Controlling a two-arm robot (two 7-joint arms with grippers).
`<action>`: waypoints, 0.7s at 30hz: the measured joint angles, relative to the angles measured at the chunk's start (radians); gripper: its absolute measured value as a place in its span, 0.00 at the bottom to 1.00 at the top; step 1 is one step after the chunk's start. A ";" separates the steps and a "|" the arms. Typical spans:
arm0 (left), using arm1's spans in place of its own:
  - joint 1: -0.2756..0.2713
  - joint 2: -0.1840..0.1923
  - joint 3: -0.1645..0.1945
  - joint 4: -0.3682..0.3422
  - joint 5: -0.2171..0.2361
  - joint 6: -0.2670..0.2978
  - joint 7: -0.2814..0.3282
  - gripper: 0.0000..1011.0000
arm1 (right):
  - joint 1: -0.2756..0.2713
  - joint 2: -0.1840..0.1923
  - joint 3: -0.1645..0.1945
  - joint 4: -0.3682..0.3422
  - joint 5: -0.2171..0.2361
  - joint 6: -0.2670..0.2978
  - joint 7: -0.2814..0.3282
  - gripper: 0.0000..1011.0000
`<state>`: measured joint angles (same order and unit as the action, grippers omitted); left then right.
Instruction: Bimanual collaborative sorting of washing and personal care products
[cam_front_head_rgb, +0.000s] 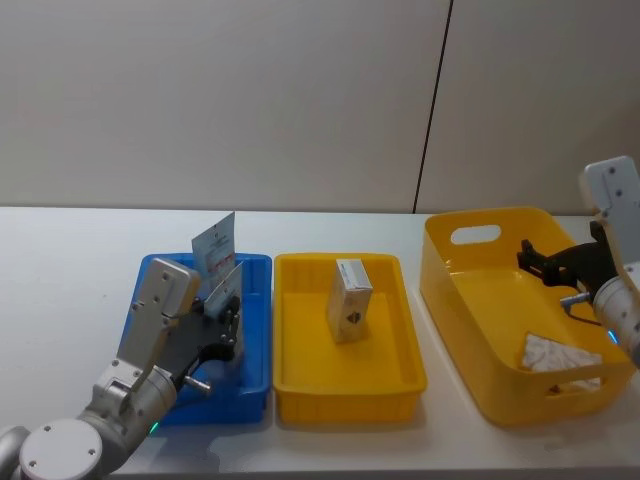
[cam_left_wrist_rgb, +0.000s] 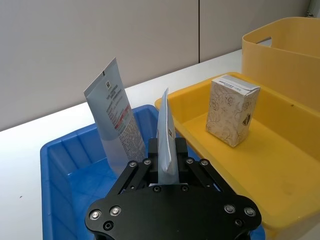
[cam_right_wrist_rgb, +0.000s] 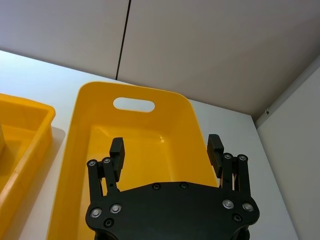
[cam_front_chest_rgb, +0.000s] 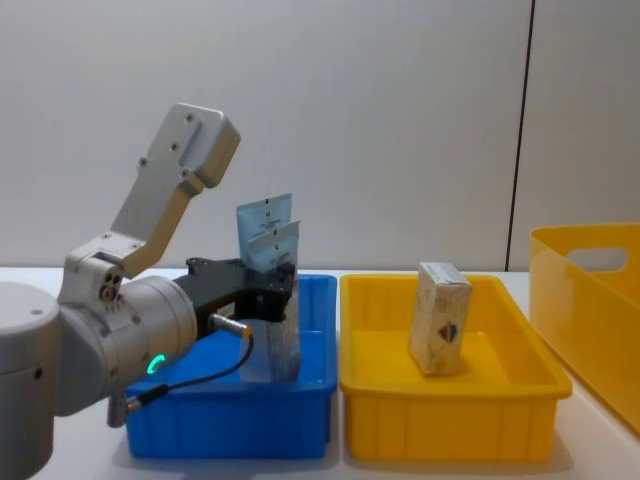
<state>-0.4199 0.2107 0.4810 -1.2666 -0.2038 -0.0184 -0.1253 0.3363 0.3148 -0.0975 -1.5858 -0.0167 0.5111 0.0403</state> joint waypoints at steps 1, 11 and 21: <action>0.000 0.000 0.000 0.000 0.000 0.000 0.000 0.17 | 0.000 0.000 0.000 0.000 0.000 0.000 0.000 0.99; -0.012 0.003 -0.001 -0.003 0.013 -0.001 -0.002 0.17 | 0.000 0.000 0.000 0.000 0.000 0.000 0.000 0.99; -0.065 0.020 -0.005 -0.052 0.047 0.006 -0.013 0.17 | 0.000 0.000 0.000 0.000 0.000 0.000 0.000 0.99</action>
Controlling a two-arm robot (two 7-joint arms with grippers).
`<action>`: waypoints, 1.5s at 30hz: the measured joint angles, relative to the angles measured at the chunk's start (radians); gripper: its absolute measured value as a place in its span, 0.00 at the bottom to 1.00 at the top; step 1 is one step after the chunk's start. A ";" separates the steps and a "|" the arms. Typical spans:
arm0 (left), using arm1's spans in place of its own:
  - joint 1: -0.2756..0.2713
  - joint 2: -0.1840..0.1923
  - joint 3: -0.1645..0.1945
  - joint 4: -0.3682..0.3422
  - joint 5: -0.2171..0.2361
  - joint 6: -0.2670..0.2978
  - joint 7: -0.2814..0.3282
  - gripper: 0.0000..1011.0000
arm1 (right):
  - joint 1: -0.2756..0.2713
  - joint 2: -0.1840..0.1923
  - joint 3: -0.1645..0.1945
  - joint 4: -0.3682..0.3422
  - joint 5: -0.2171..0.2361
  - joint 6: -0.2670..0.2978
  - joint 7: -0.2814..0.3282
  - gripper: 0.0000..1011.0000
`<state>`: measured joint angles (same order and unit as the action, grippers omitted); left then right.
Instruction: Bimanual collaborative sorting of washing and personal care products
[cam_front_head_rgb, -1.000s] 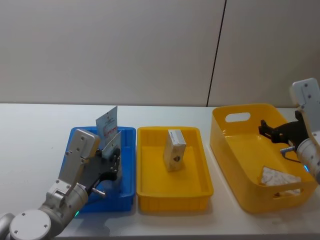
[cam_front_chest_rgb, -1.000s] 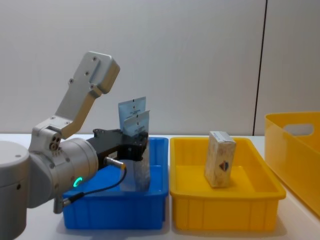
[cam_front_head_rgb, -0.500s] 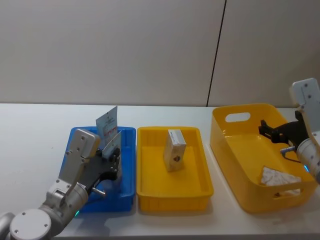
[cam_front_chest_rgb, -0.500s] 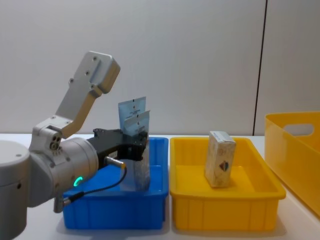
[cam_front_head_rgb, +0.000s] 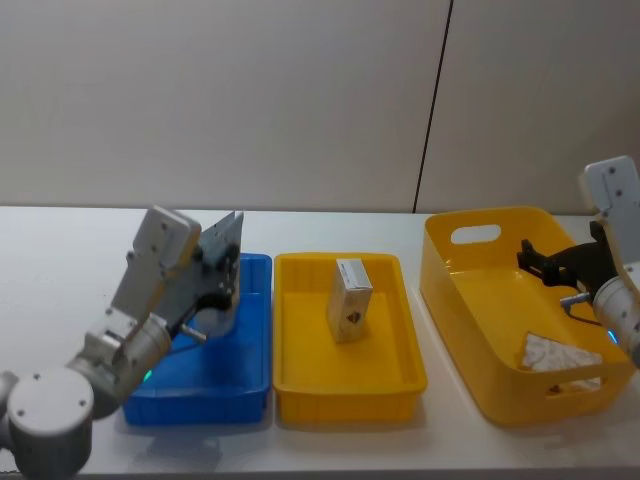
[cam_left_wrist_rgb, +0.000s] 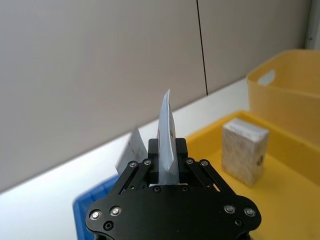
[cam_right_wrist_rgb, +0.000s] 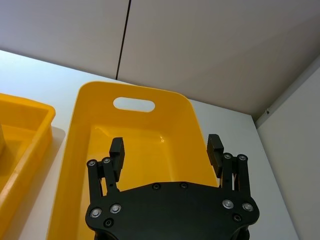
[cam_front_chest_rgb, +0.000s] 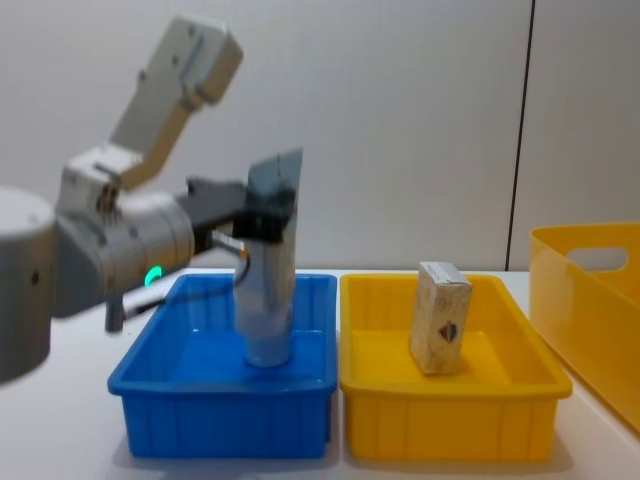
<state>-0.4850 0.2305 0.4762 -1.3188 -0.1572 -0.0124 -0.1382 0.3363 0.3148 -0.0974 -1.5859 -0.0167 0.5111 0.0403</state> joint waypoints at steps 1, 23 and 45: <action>-0.009 0.002 -0.003 -0.009 0.003 0.001 -0.002 0.17 | 0.000 0.000 0.000 0.000 0.000 0.000 0.000 0.99; -0.132 -0.019 -0.075 -0.105 -0.091 -0.025 -0.122 0.17 | 0.000 0.000 0.000 0.000 0.000 0.000 0.000 0.99; -0.309 -0.098 -0.069 0.089 -0.248 -0.159 -0.378 0.17 | -0.003 0.002 -0.048 0.020 -0.012 -0.155 0.057 0.99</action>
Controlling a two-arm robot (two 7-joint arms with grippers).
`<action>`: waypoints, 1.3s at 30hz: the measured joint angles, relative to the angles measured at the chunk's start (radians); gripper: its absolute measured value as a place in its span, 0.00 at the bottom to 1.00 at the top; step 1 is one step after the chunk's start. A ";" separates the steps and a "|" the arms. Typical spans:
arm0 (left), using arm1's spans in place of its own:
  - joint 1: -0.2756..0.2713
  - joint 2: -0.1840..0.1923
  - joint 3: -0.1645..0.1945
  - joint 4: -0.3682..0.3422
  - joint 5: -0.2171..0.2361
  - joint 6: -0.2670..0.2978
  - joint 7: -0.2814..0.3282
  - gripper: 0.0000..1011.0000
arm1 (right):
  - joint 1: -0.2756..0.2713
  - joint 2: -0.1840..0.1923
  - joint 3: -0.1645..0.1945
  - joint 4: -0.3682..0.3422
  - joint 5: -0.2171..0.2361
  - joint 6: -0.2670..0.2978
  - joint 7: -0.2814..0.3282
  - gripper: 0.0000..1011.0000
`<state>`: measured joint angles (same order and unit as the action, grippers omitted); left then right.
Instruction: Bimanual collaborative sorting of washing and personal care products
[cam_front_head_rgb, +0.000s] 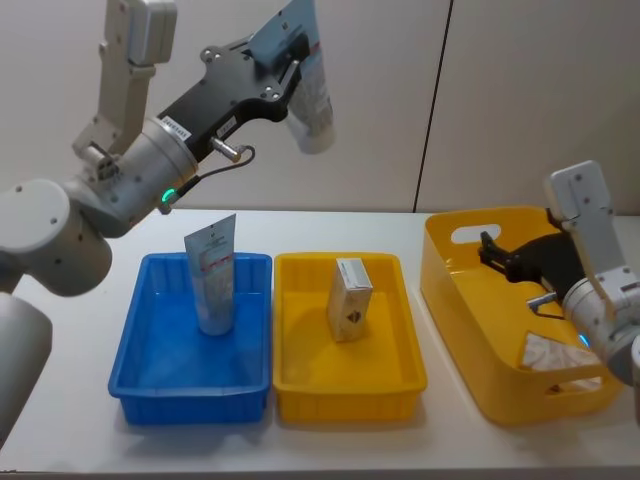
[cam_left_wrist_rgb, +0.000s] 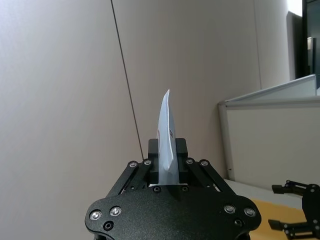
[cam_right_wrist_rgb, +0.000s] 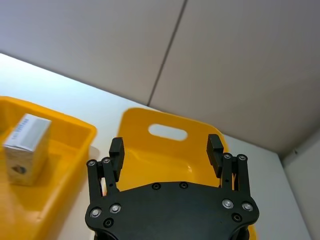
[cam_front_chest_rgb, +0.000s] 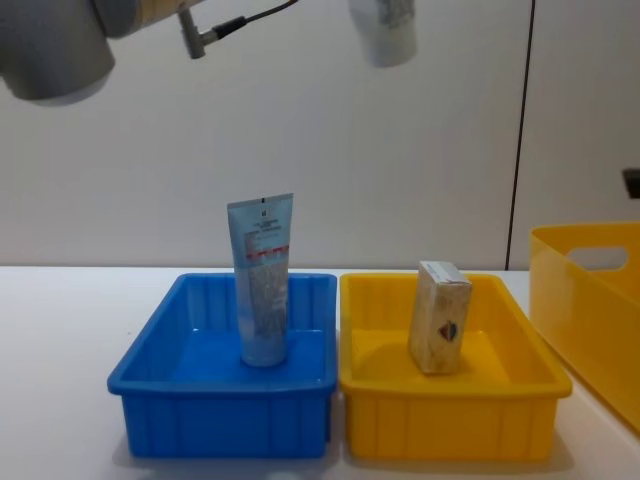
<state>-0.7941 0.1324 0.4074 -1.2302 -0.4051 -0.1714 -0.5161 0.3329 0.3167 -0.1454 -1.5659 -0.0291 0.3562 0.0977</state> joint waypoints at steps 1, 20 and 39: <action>-0.006 -0.002 0.001 0.010 -0.002 -0.004 -0.006 0.17 | -0.001 0.000 -0.006 0.000 0.000 -0.015 0.009 0.99; -0.090 -0.053 0.033 0.194 -0.045 -0.055 -0.087 0.17 | 0.001 0.007 -0.081 -0.010 0.016 -0.233 0.148 0.99; -0.068 -0.072 0.060 0.226 -0.066 -0.039 -0.101 0.17 | 0.040 -0.009 -0.194 0.010 -0.143 -0.416 0.138 0.99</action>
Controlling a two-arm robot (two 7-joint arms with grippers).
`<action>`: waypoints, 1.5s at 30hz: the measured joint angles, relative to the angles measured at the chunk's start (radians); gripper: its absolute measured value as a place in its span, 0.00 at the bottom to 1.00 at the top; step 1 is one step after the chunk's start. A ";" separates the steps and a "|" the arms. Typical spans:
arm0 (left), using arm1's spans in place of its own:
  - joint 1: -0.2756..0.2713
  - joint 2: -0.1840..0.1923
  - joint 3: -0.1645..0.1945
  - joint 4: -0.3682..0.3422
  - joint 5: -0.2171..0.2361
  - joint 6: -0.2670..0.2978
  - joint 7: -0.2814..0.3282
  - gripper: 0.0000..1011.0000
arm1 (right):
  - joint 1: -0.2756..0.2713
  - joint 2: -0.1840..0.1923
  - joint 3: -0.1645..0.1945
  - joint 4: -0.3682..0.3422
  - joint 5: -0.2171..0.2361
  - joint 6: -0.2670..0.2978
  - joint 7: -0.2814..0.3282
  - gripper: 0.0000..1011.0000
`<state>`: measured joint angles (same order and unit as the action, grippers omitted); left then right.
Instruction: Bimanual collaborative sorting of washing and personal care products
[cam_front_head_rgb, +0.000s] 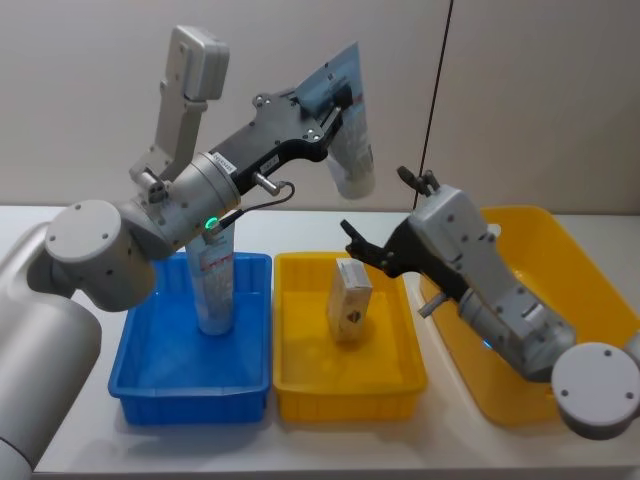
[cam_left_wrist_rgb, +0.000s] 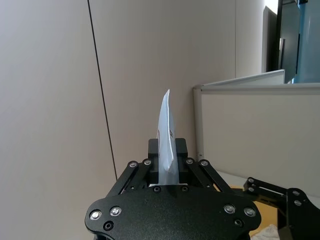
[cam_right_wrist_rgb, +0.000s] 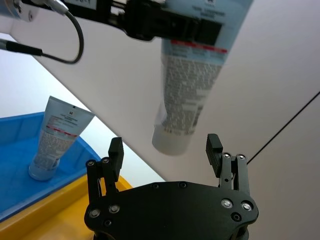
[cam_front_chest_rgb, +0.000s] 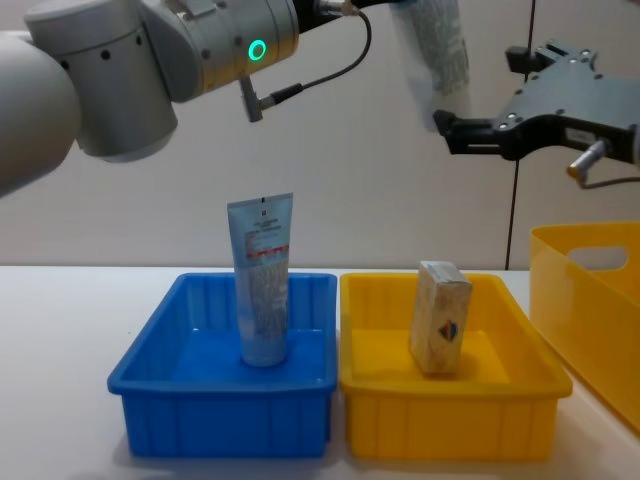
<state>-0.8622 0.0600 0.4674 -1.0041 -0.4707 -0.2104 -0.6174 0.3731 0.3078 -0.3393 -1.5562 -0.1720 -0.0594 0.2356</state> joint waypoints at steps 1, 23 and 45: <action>0.005 0.001 0.002 -0.005 -0.001 0.004 0.003 0.17 | 0.003 -0.004 -0.006 0.004 -0.014 -0.005 -0.005 0.99; 0.079 0.030 0.014 -0.104 0.004 0.057 0.060 0.17 | 0.023 -0.045 -0.025 0.045 -0.093 0.005 -0.029 0.99; 0.136 0.047 0.015 -0.181 -0.004 0.082 0.089 0.17 | 0.043 -0.085 -0.009 0.081 -0.099 0.040 -0.028 0.99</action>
<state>-0.7259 0.1072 0.4824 -1.1847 -0.4749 -0.1288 -0.5283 0.4164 0.2226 -0.3486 -1.4753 -0.2713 -0.0190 0.2078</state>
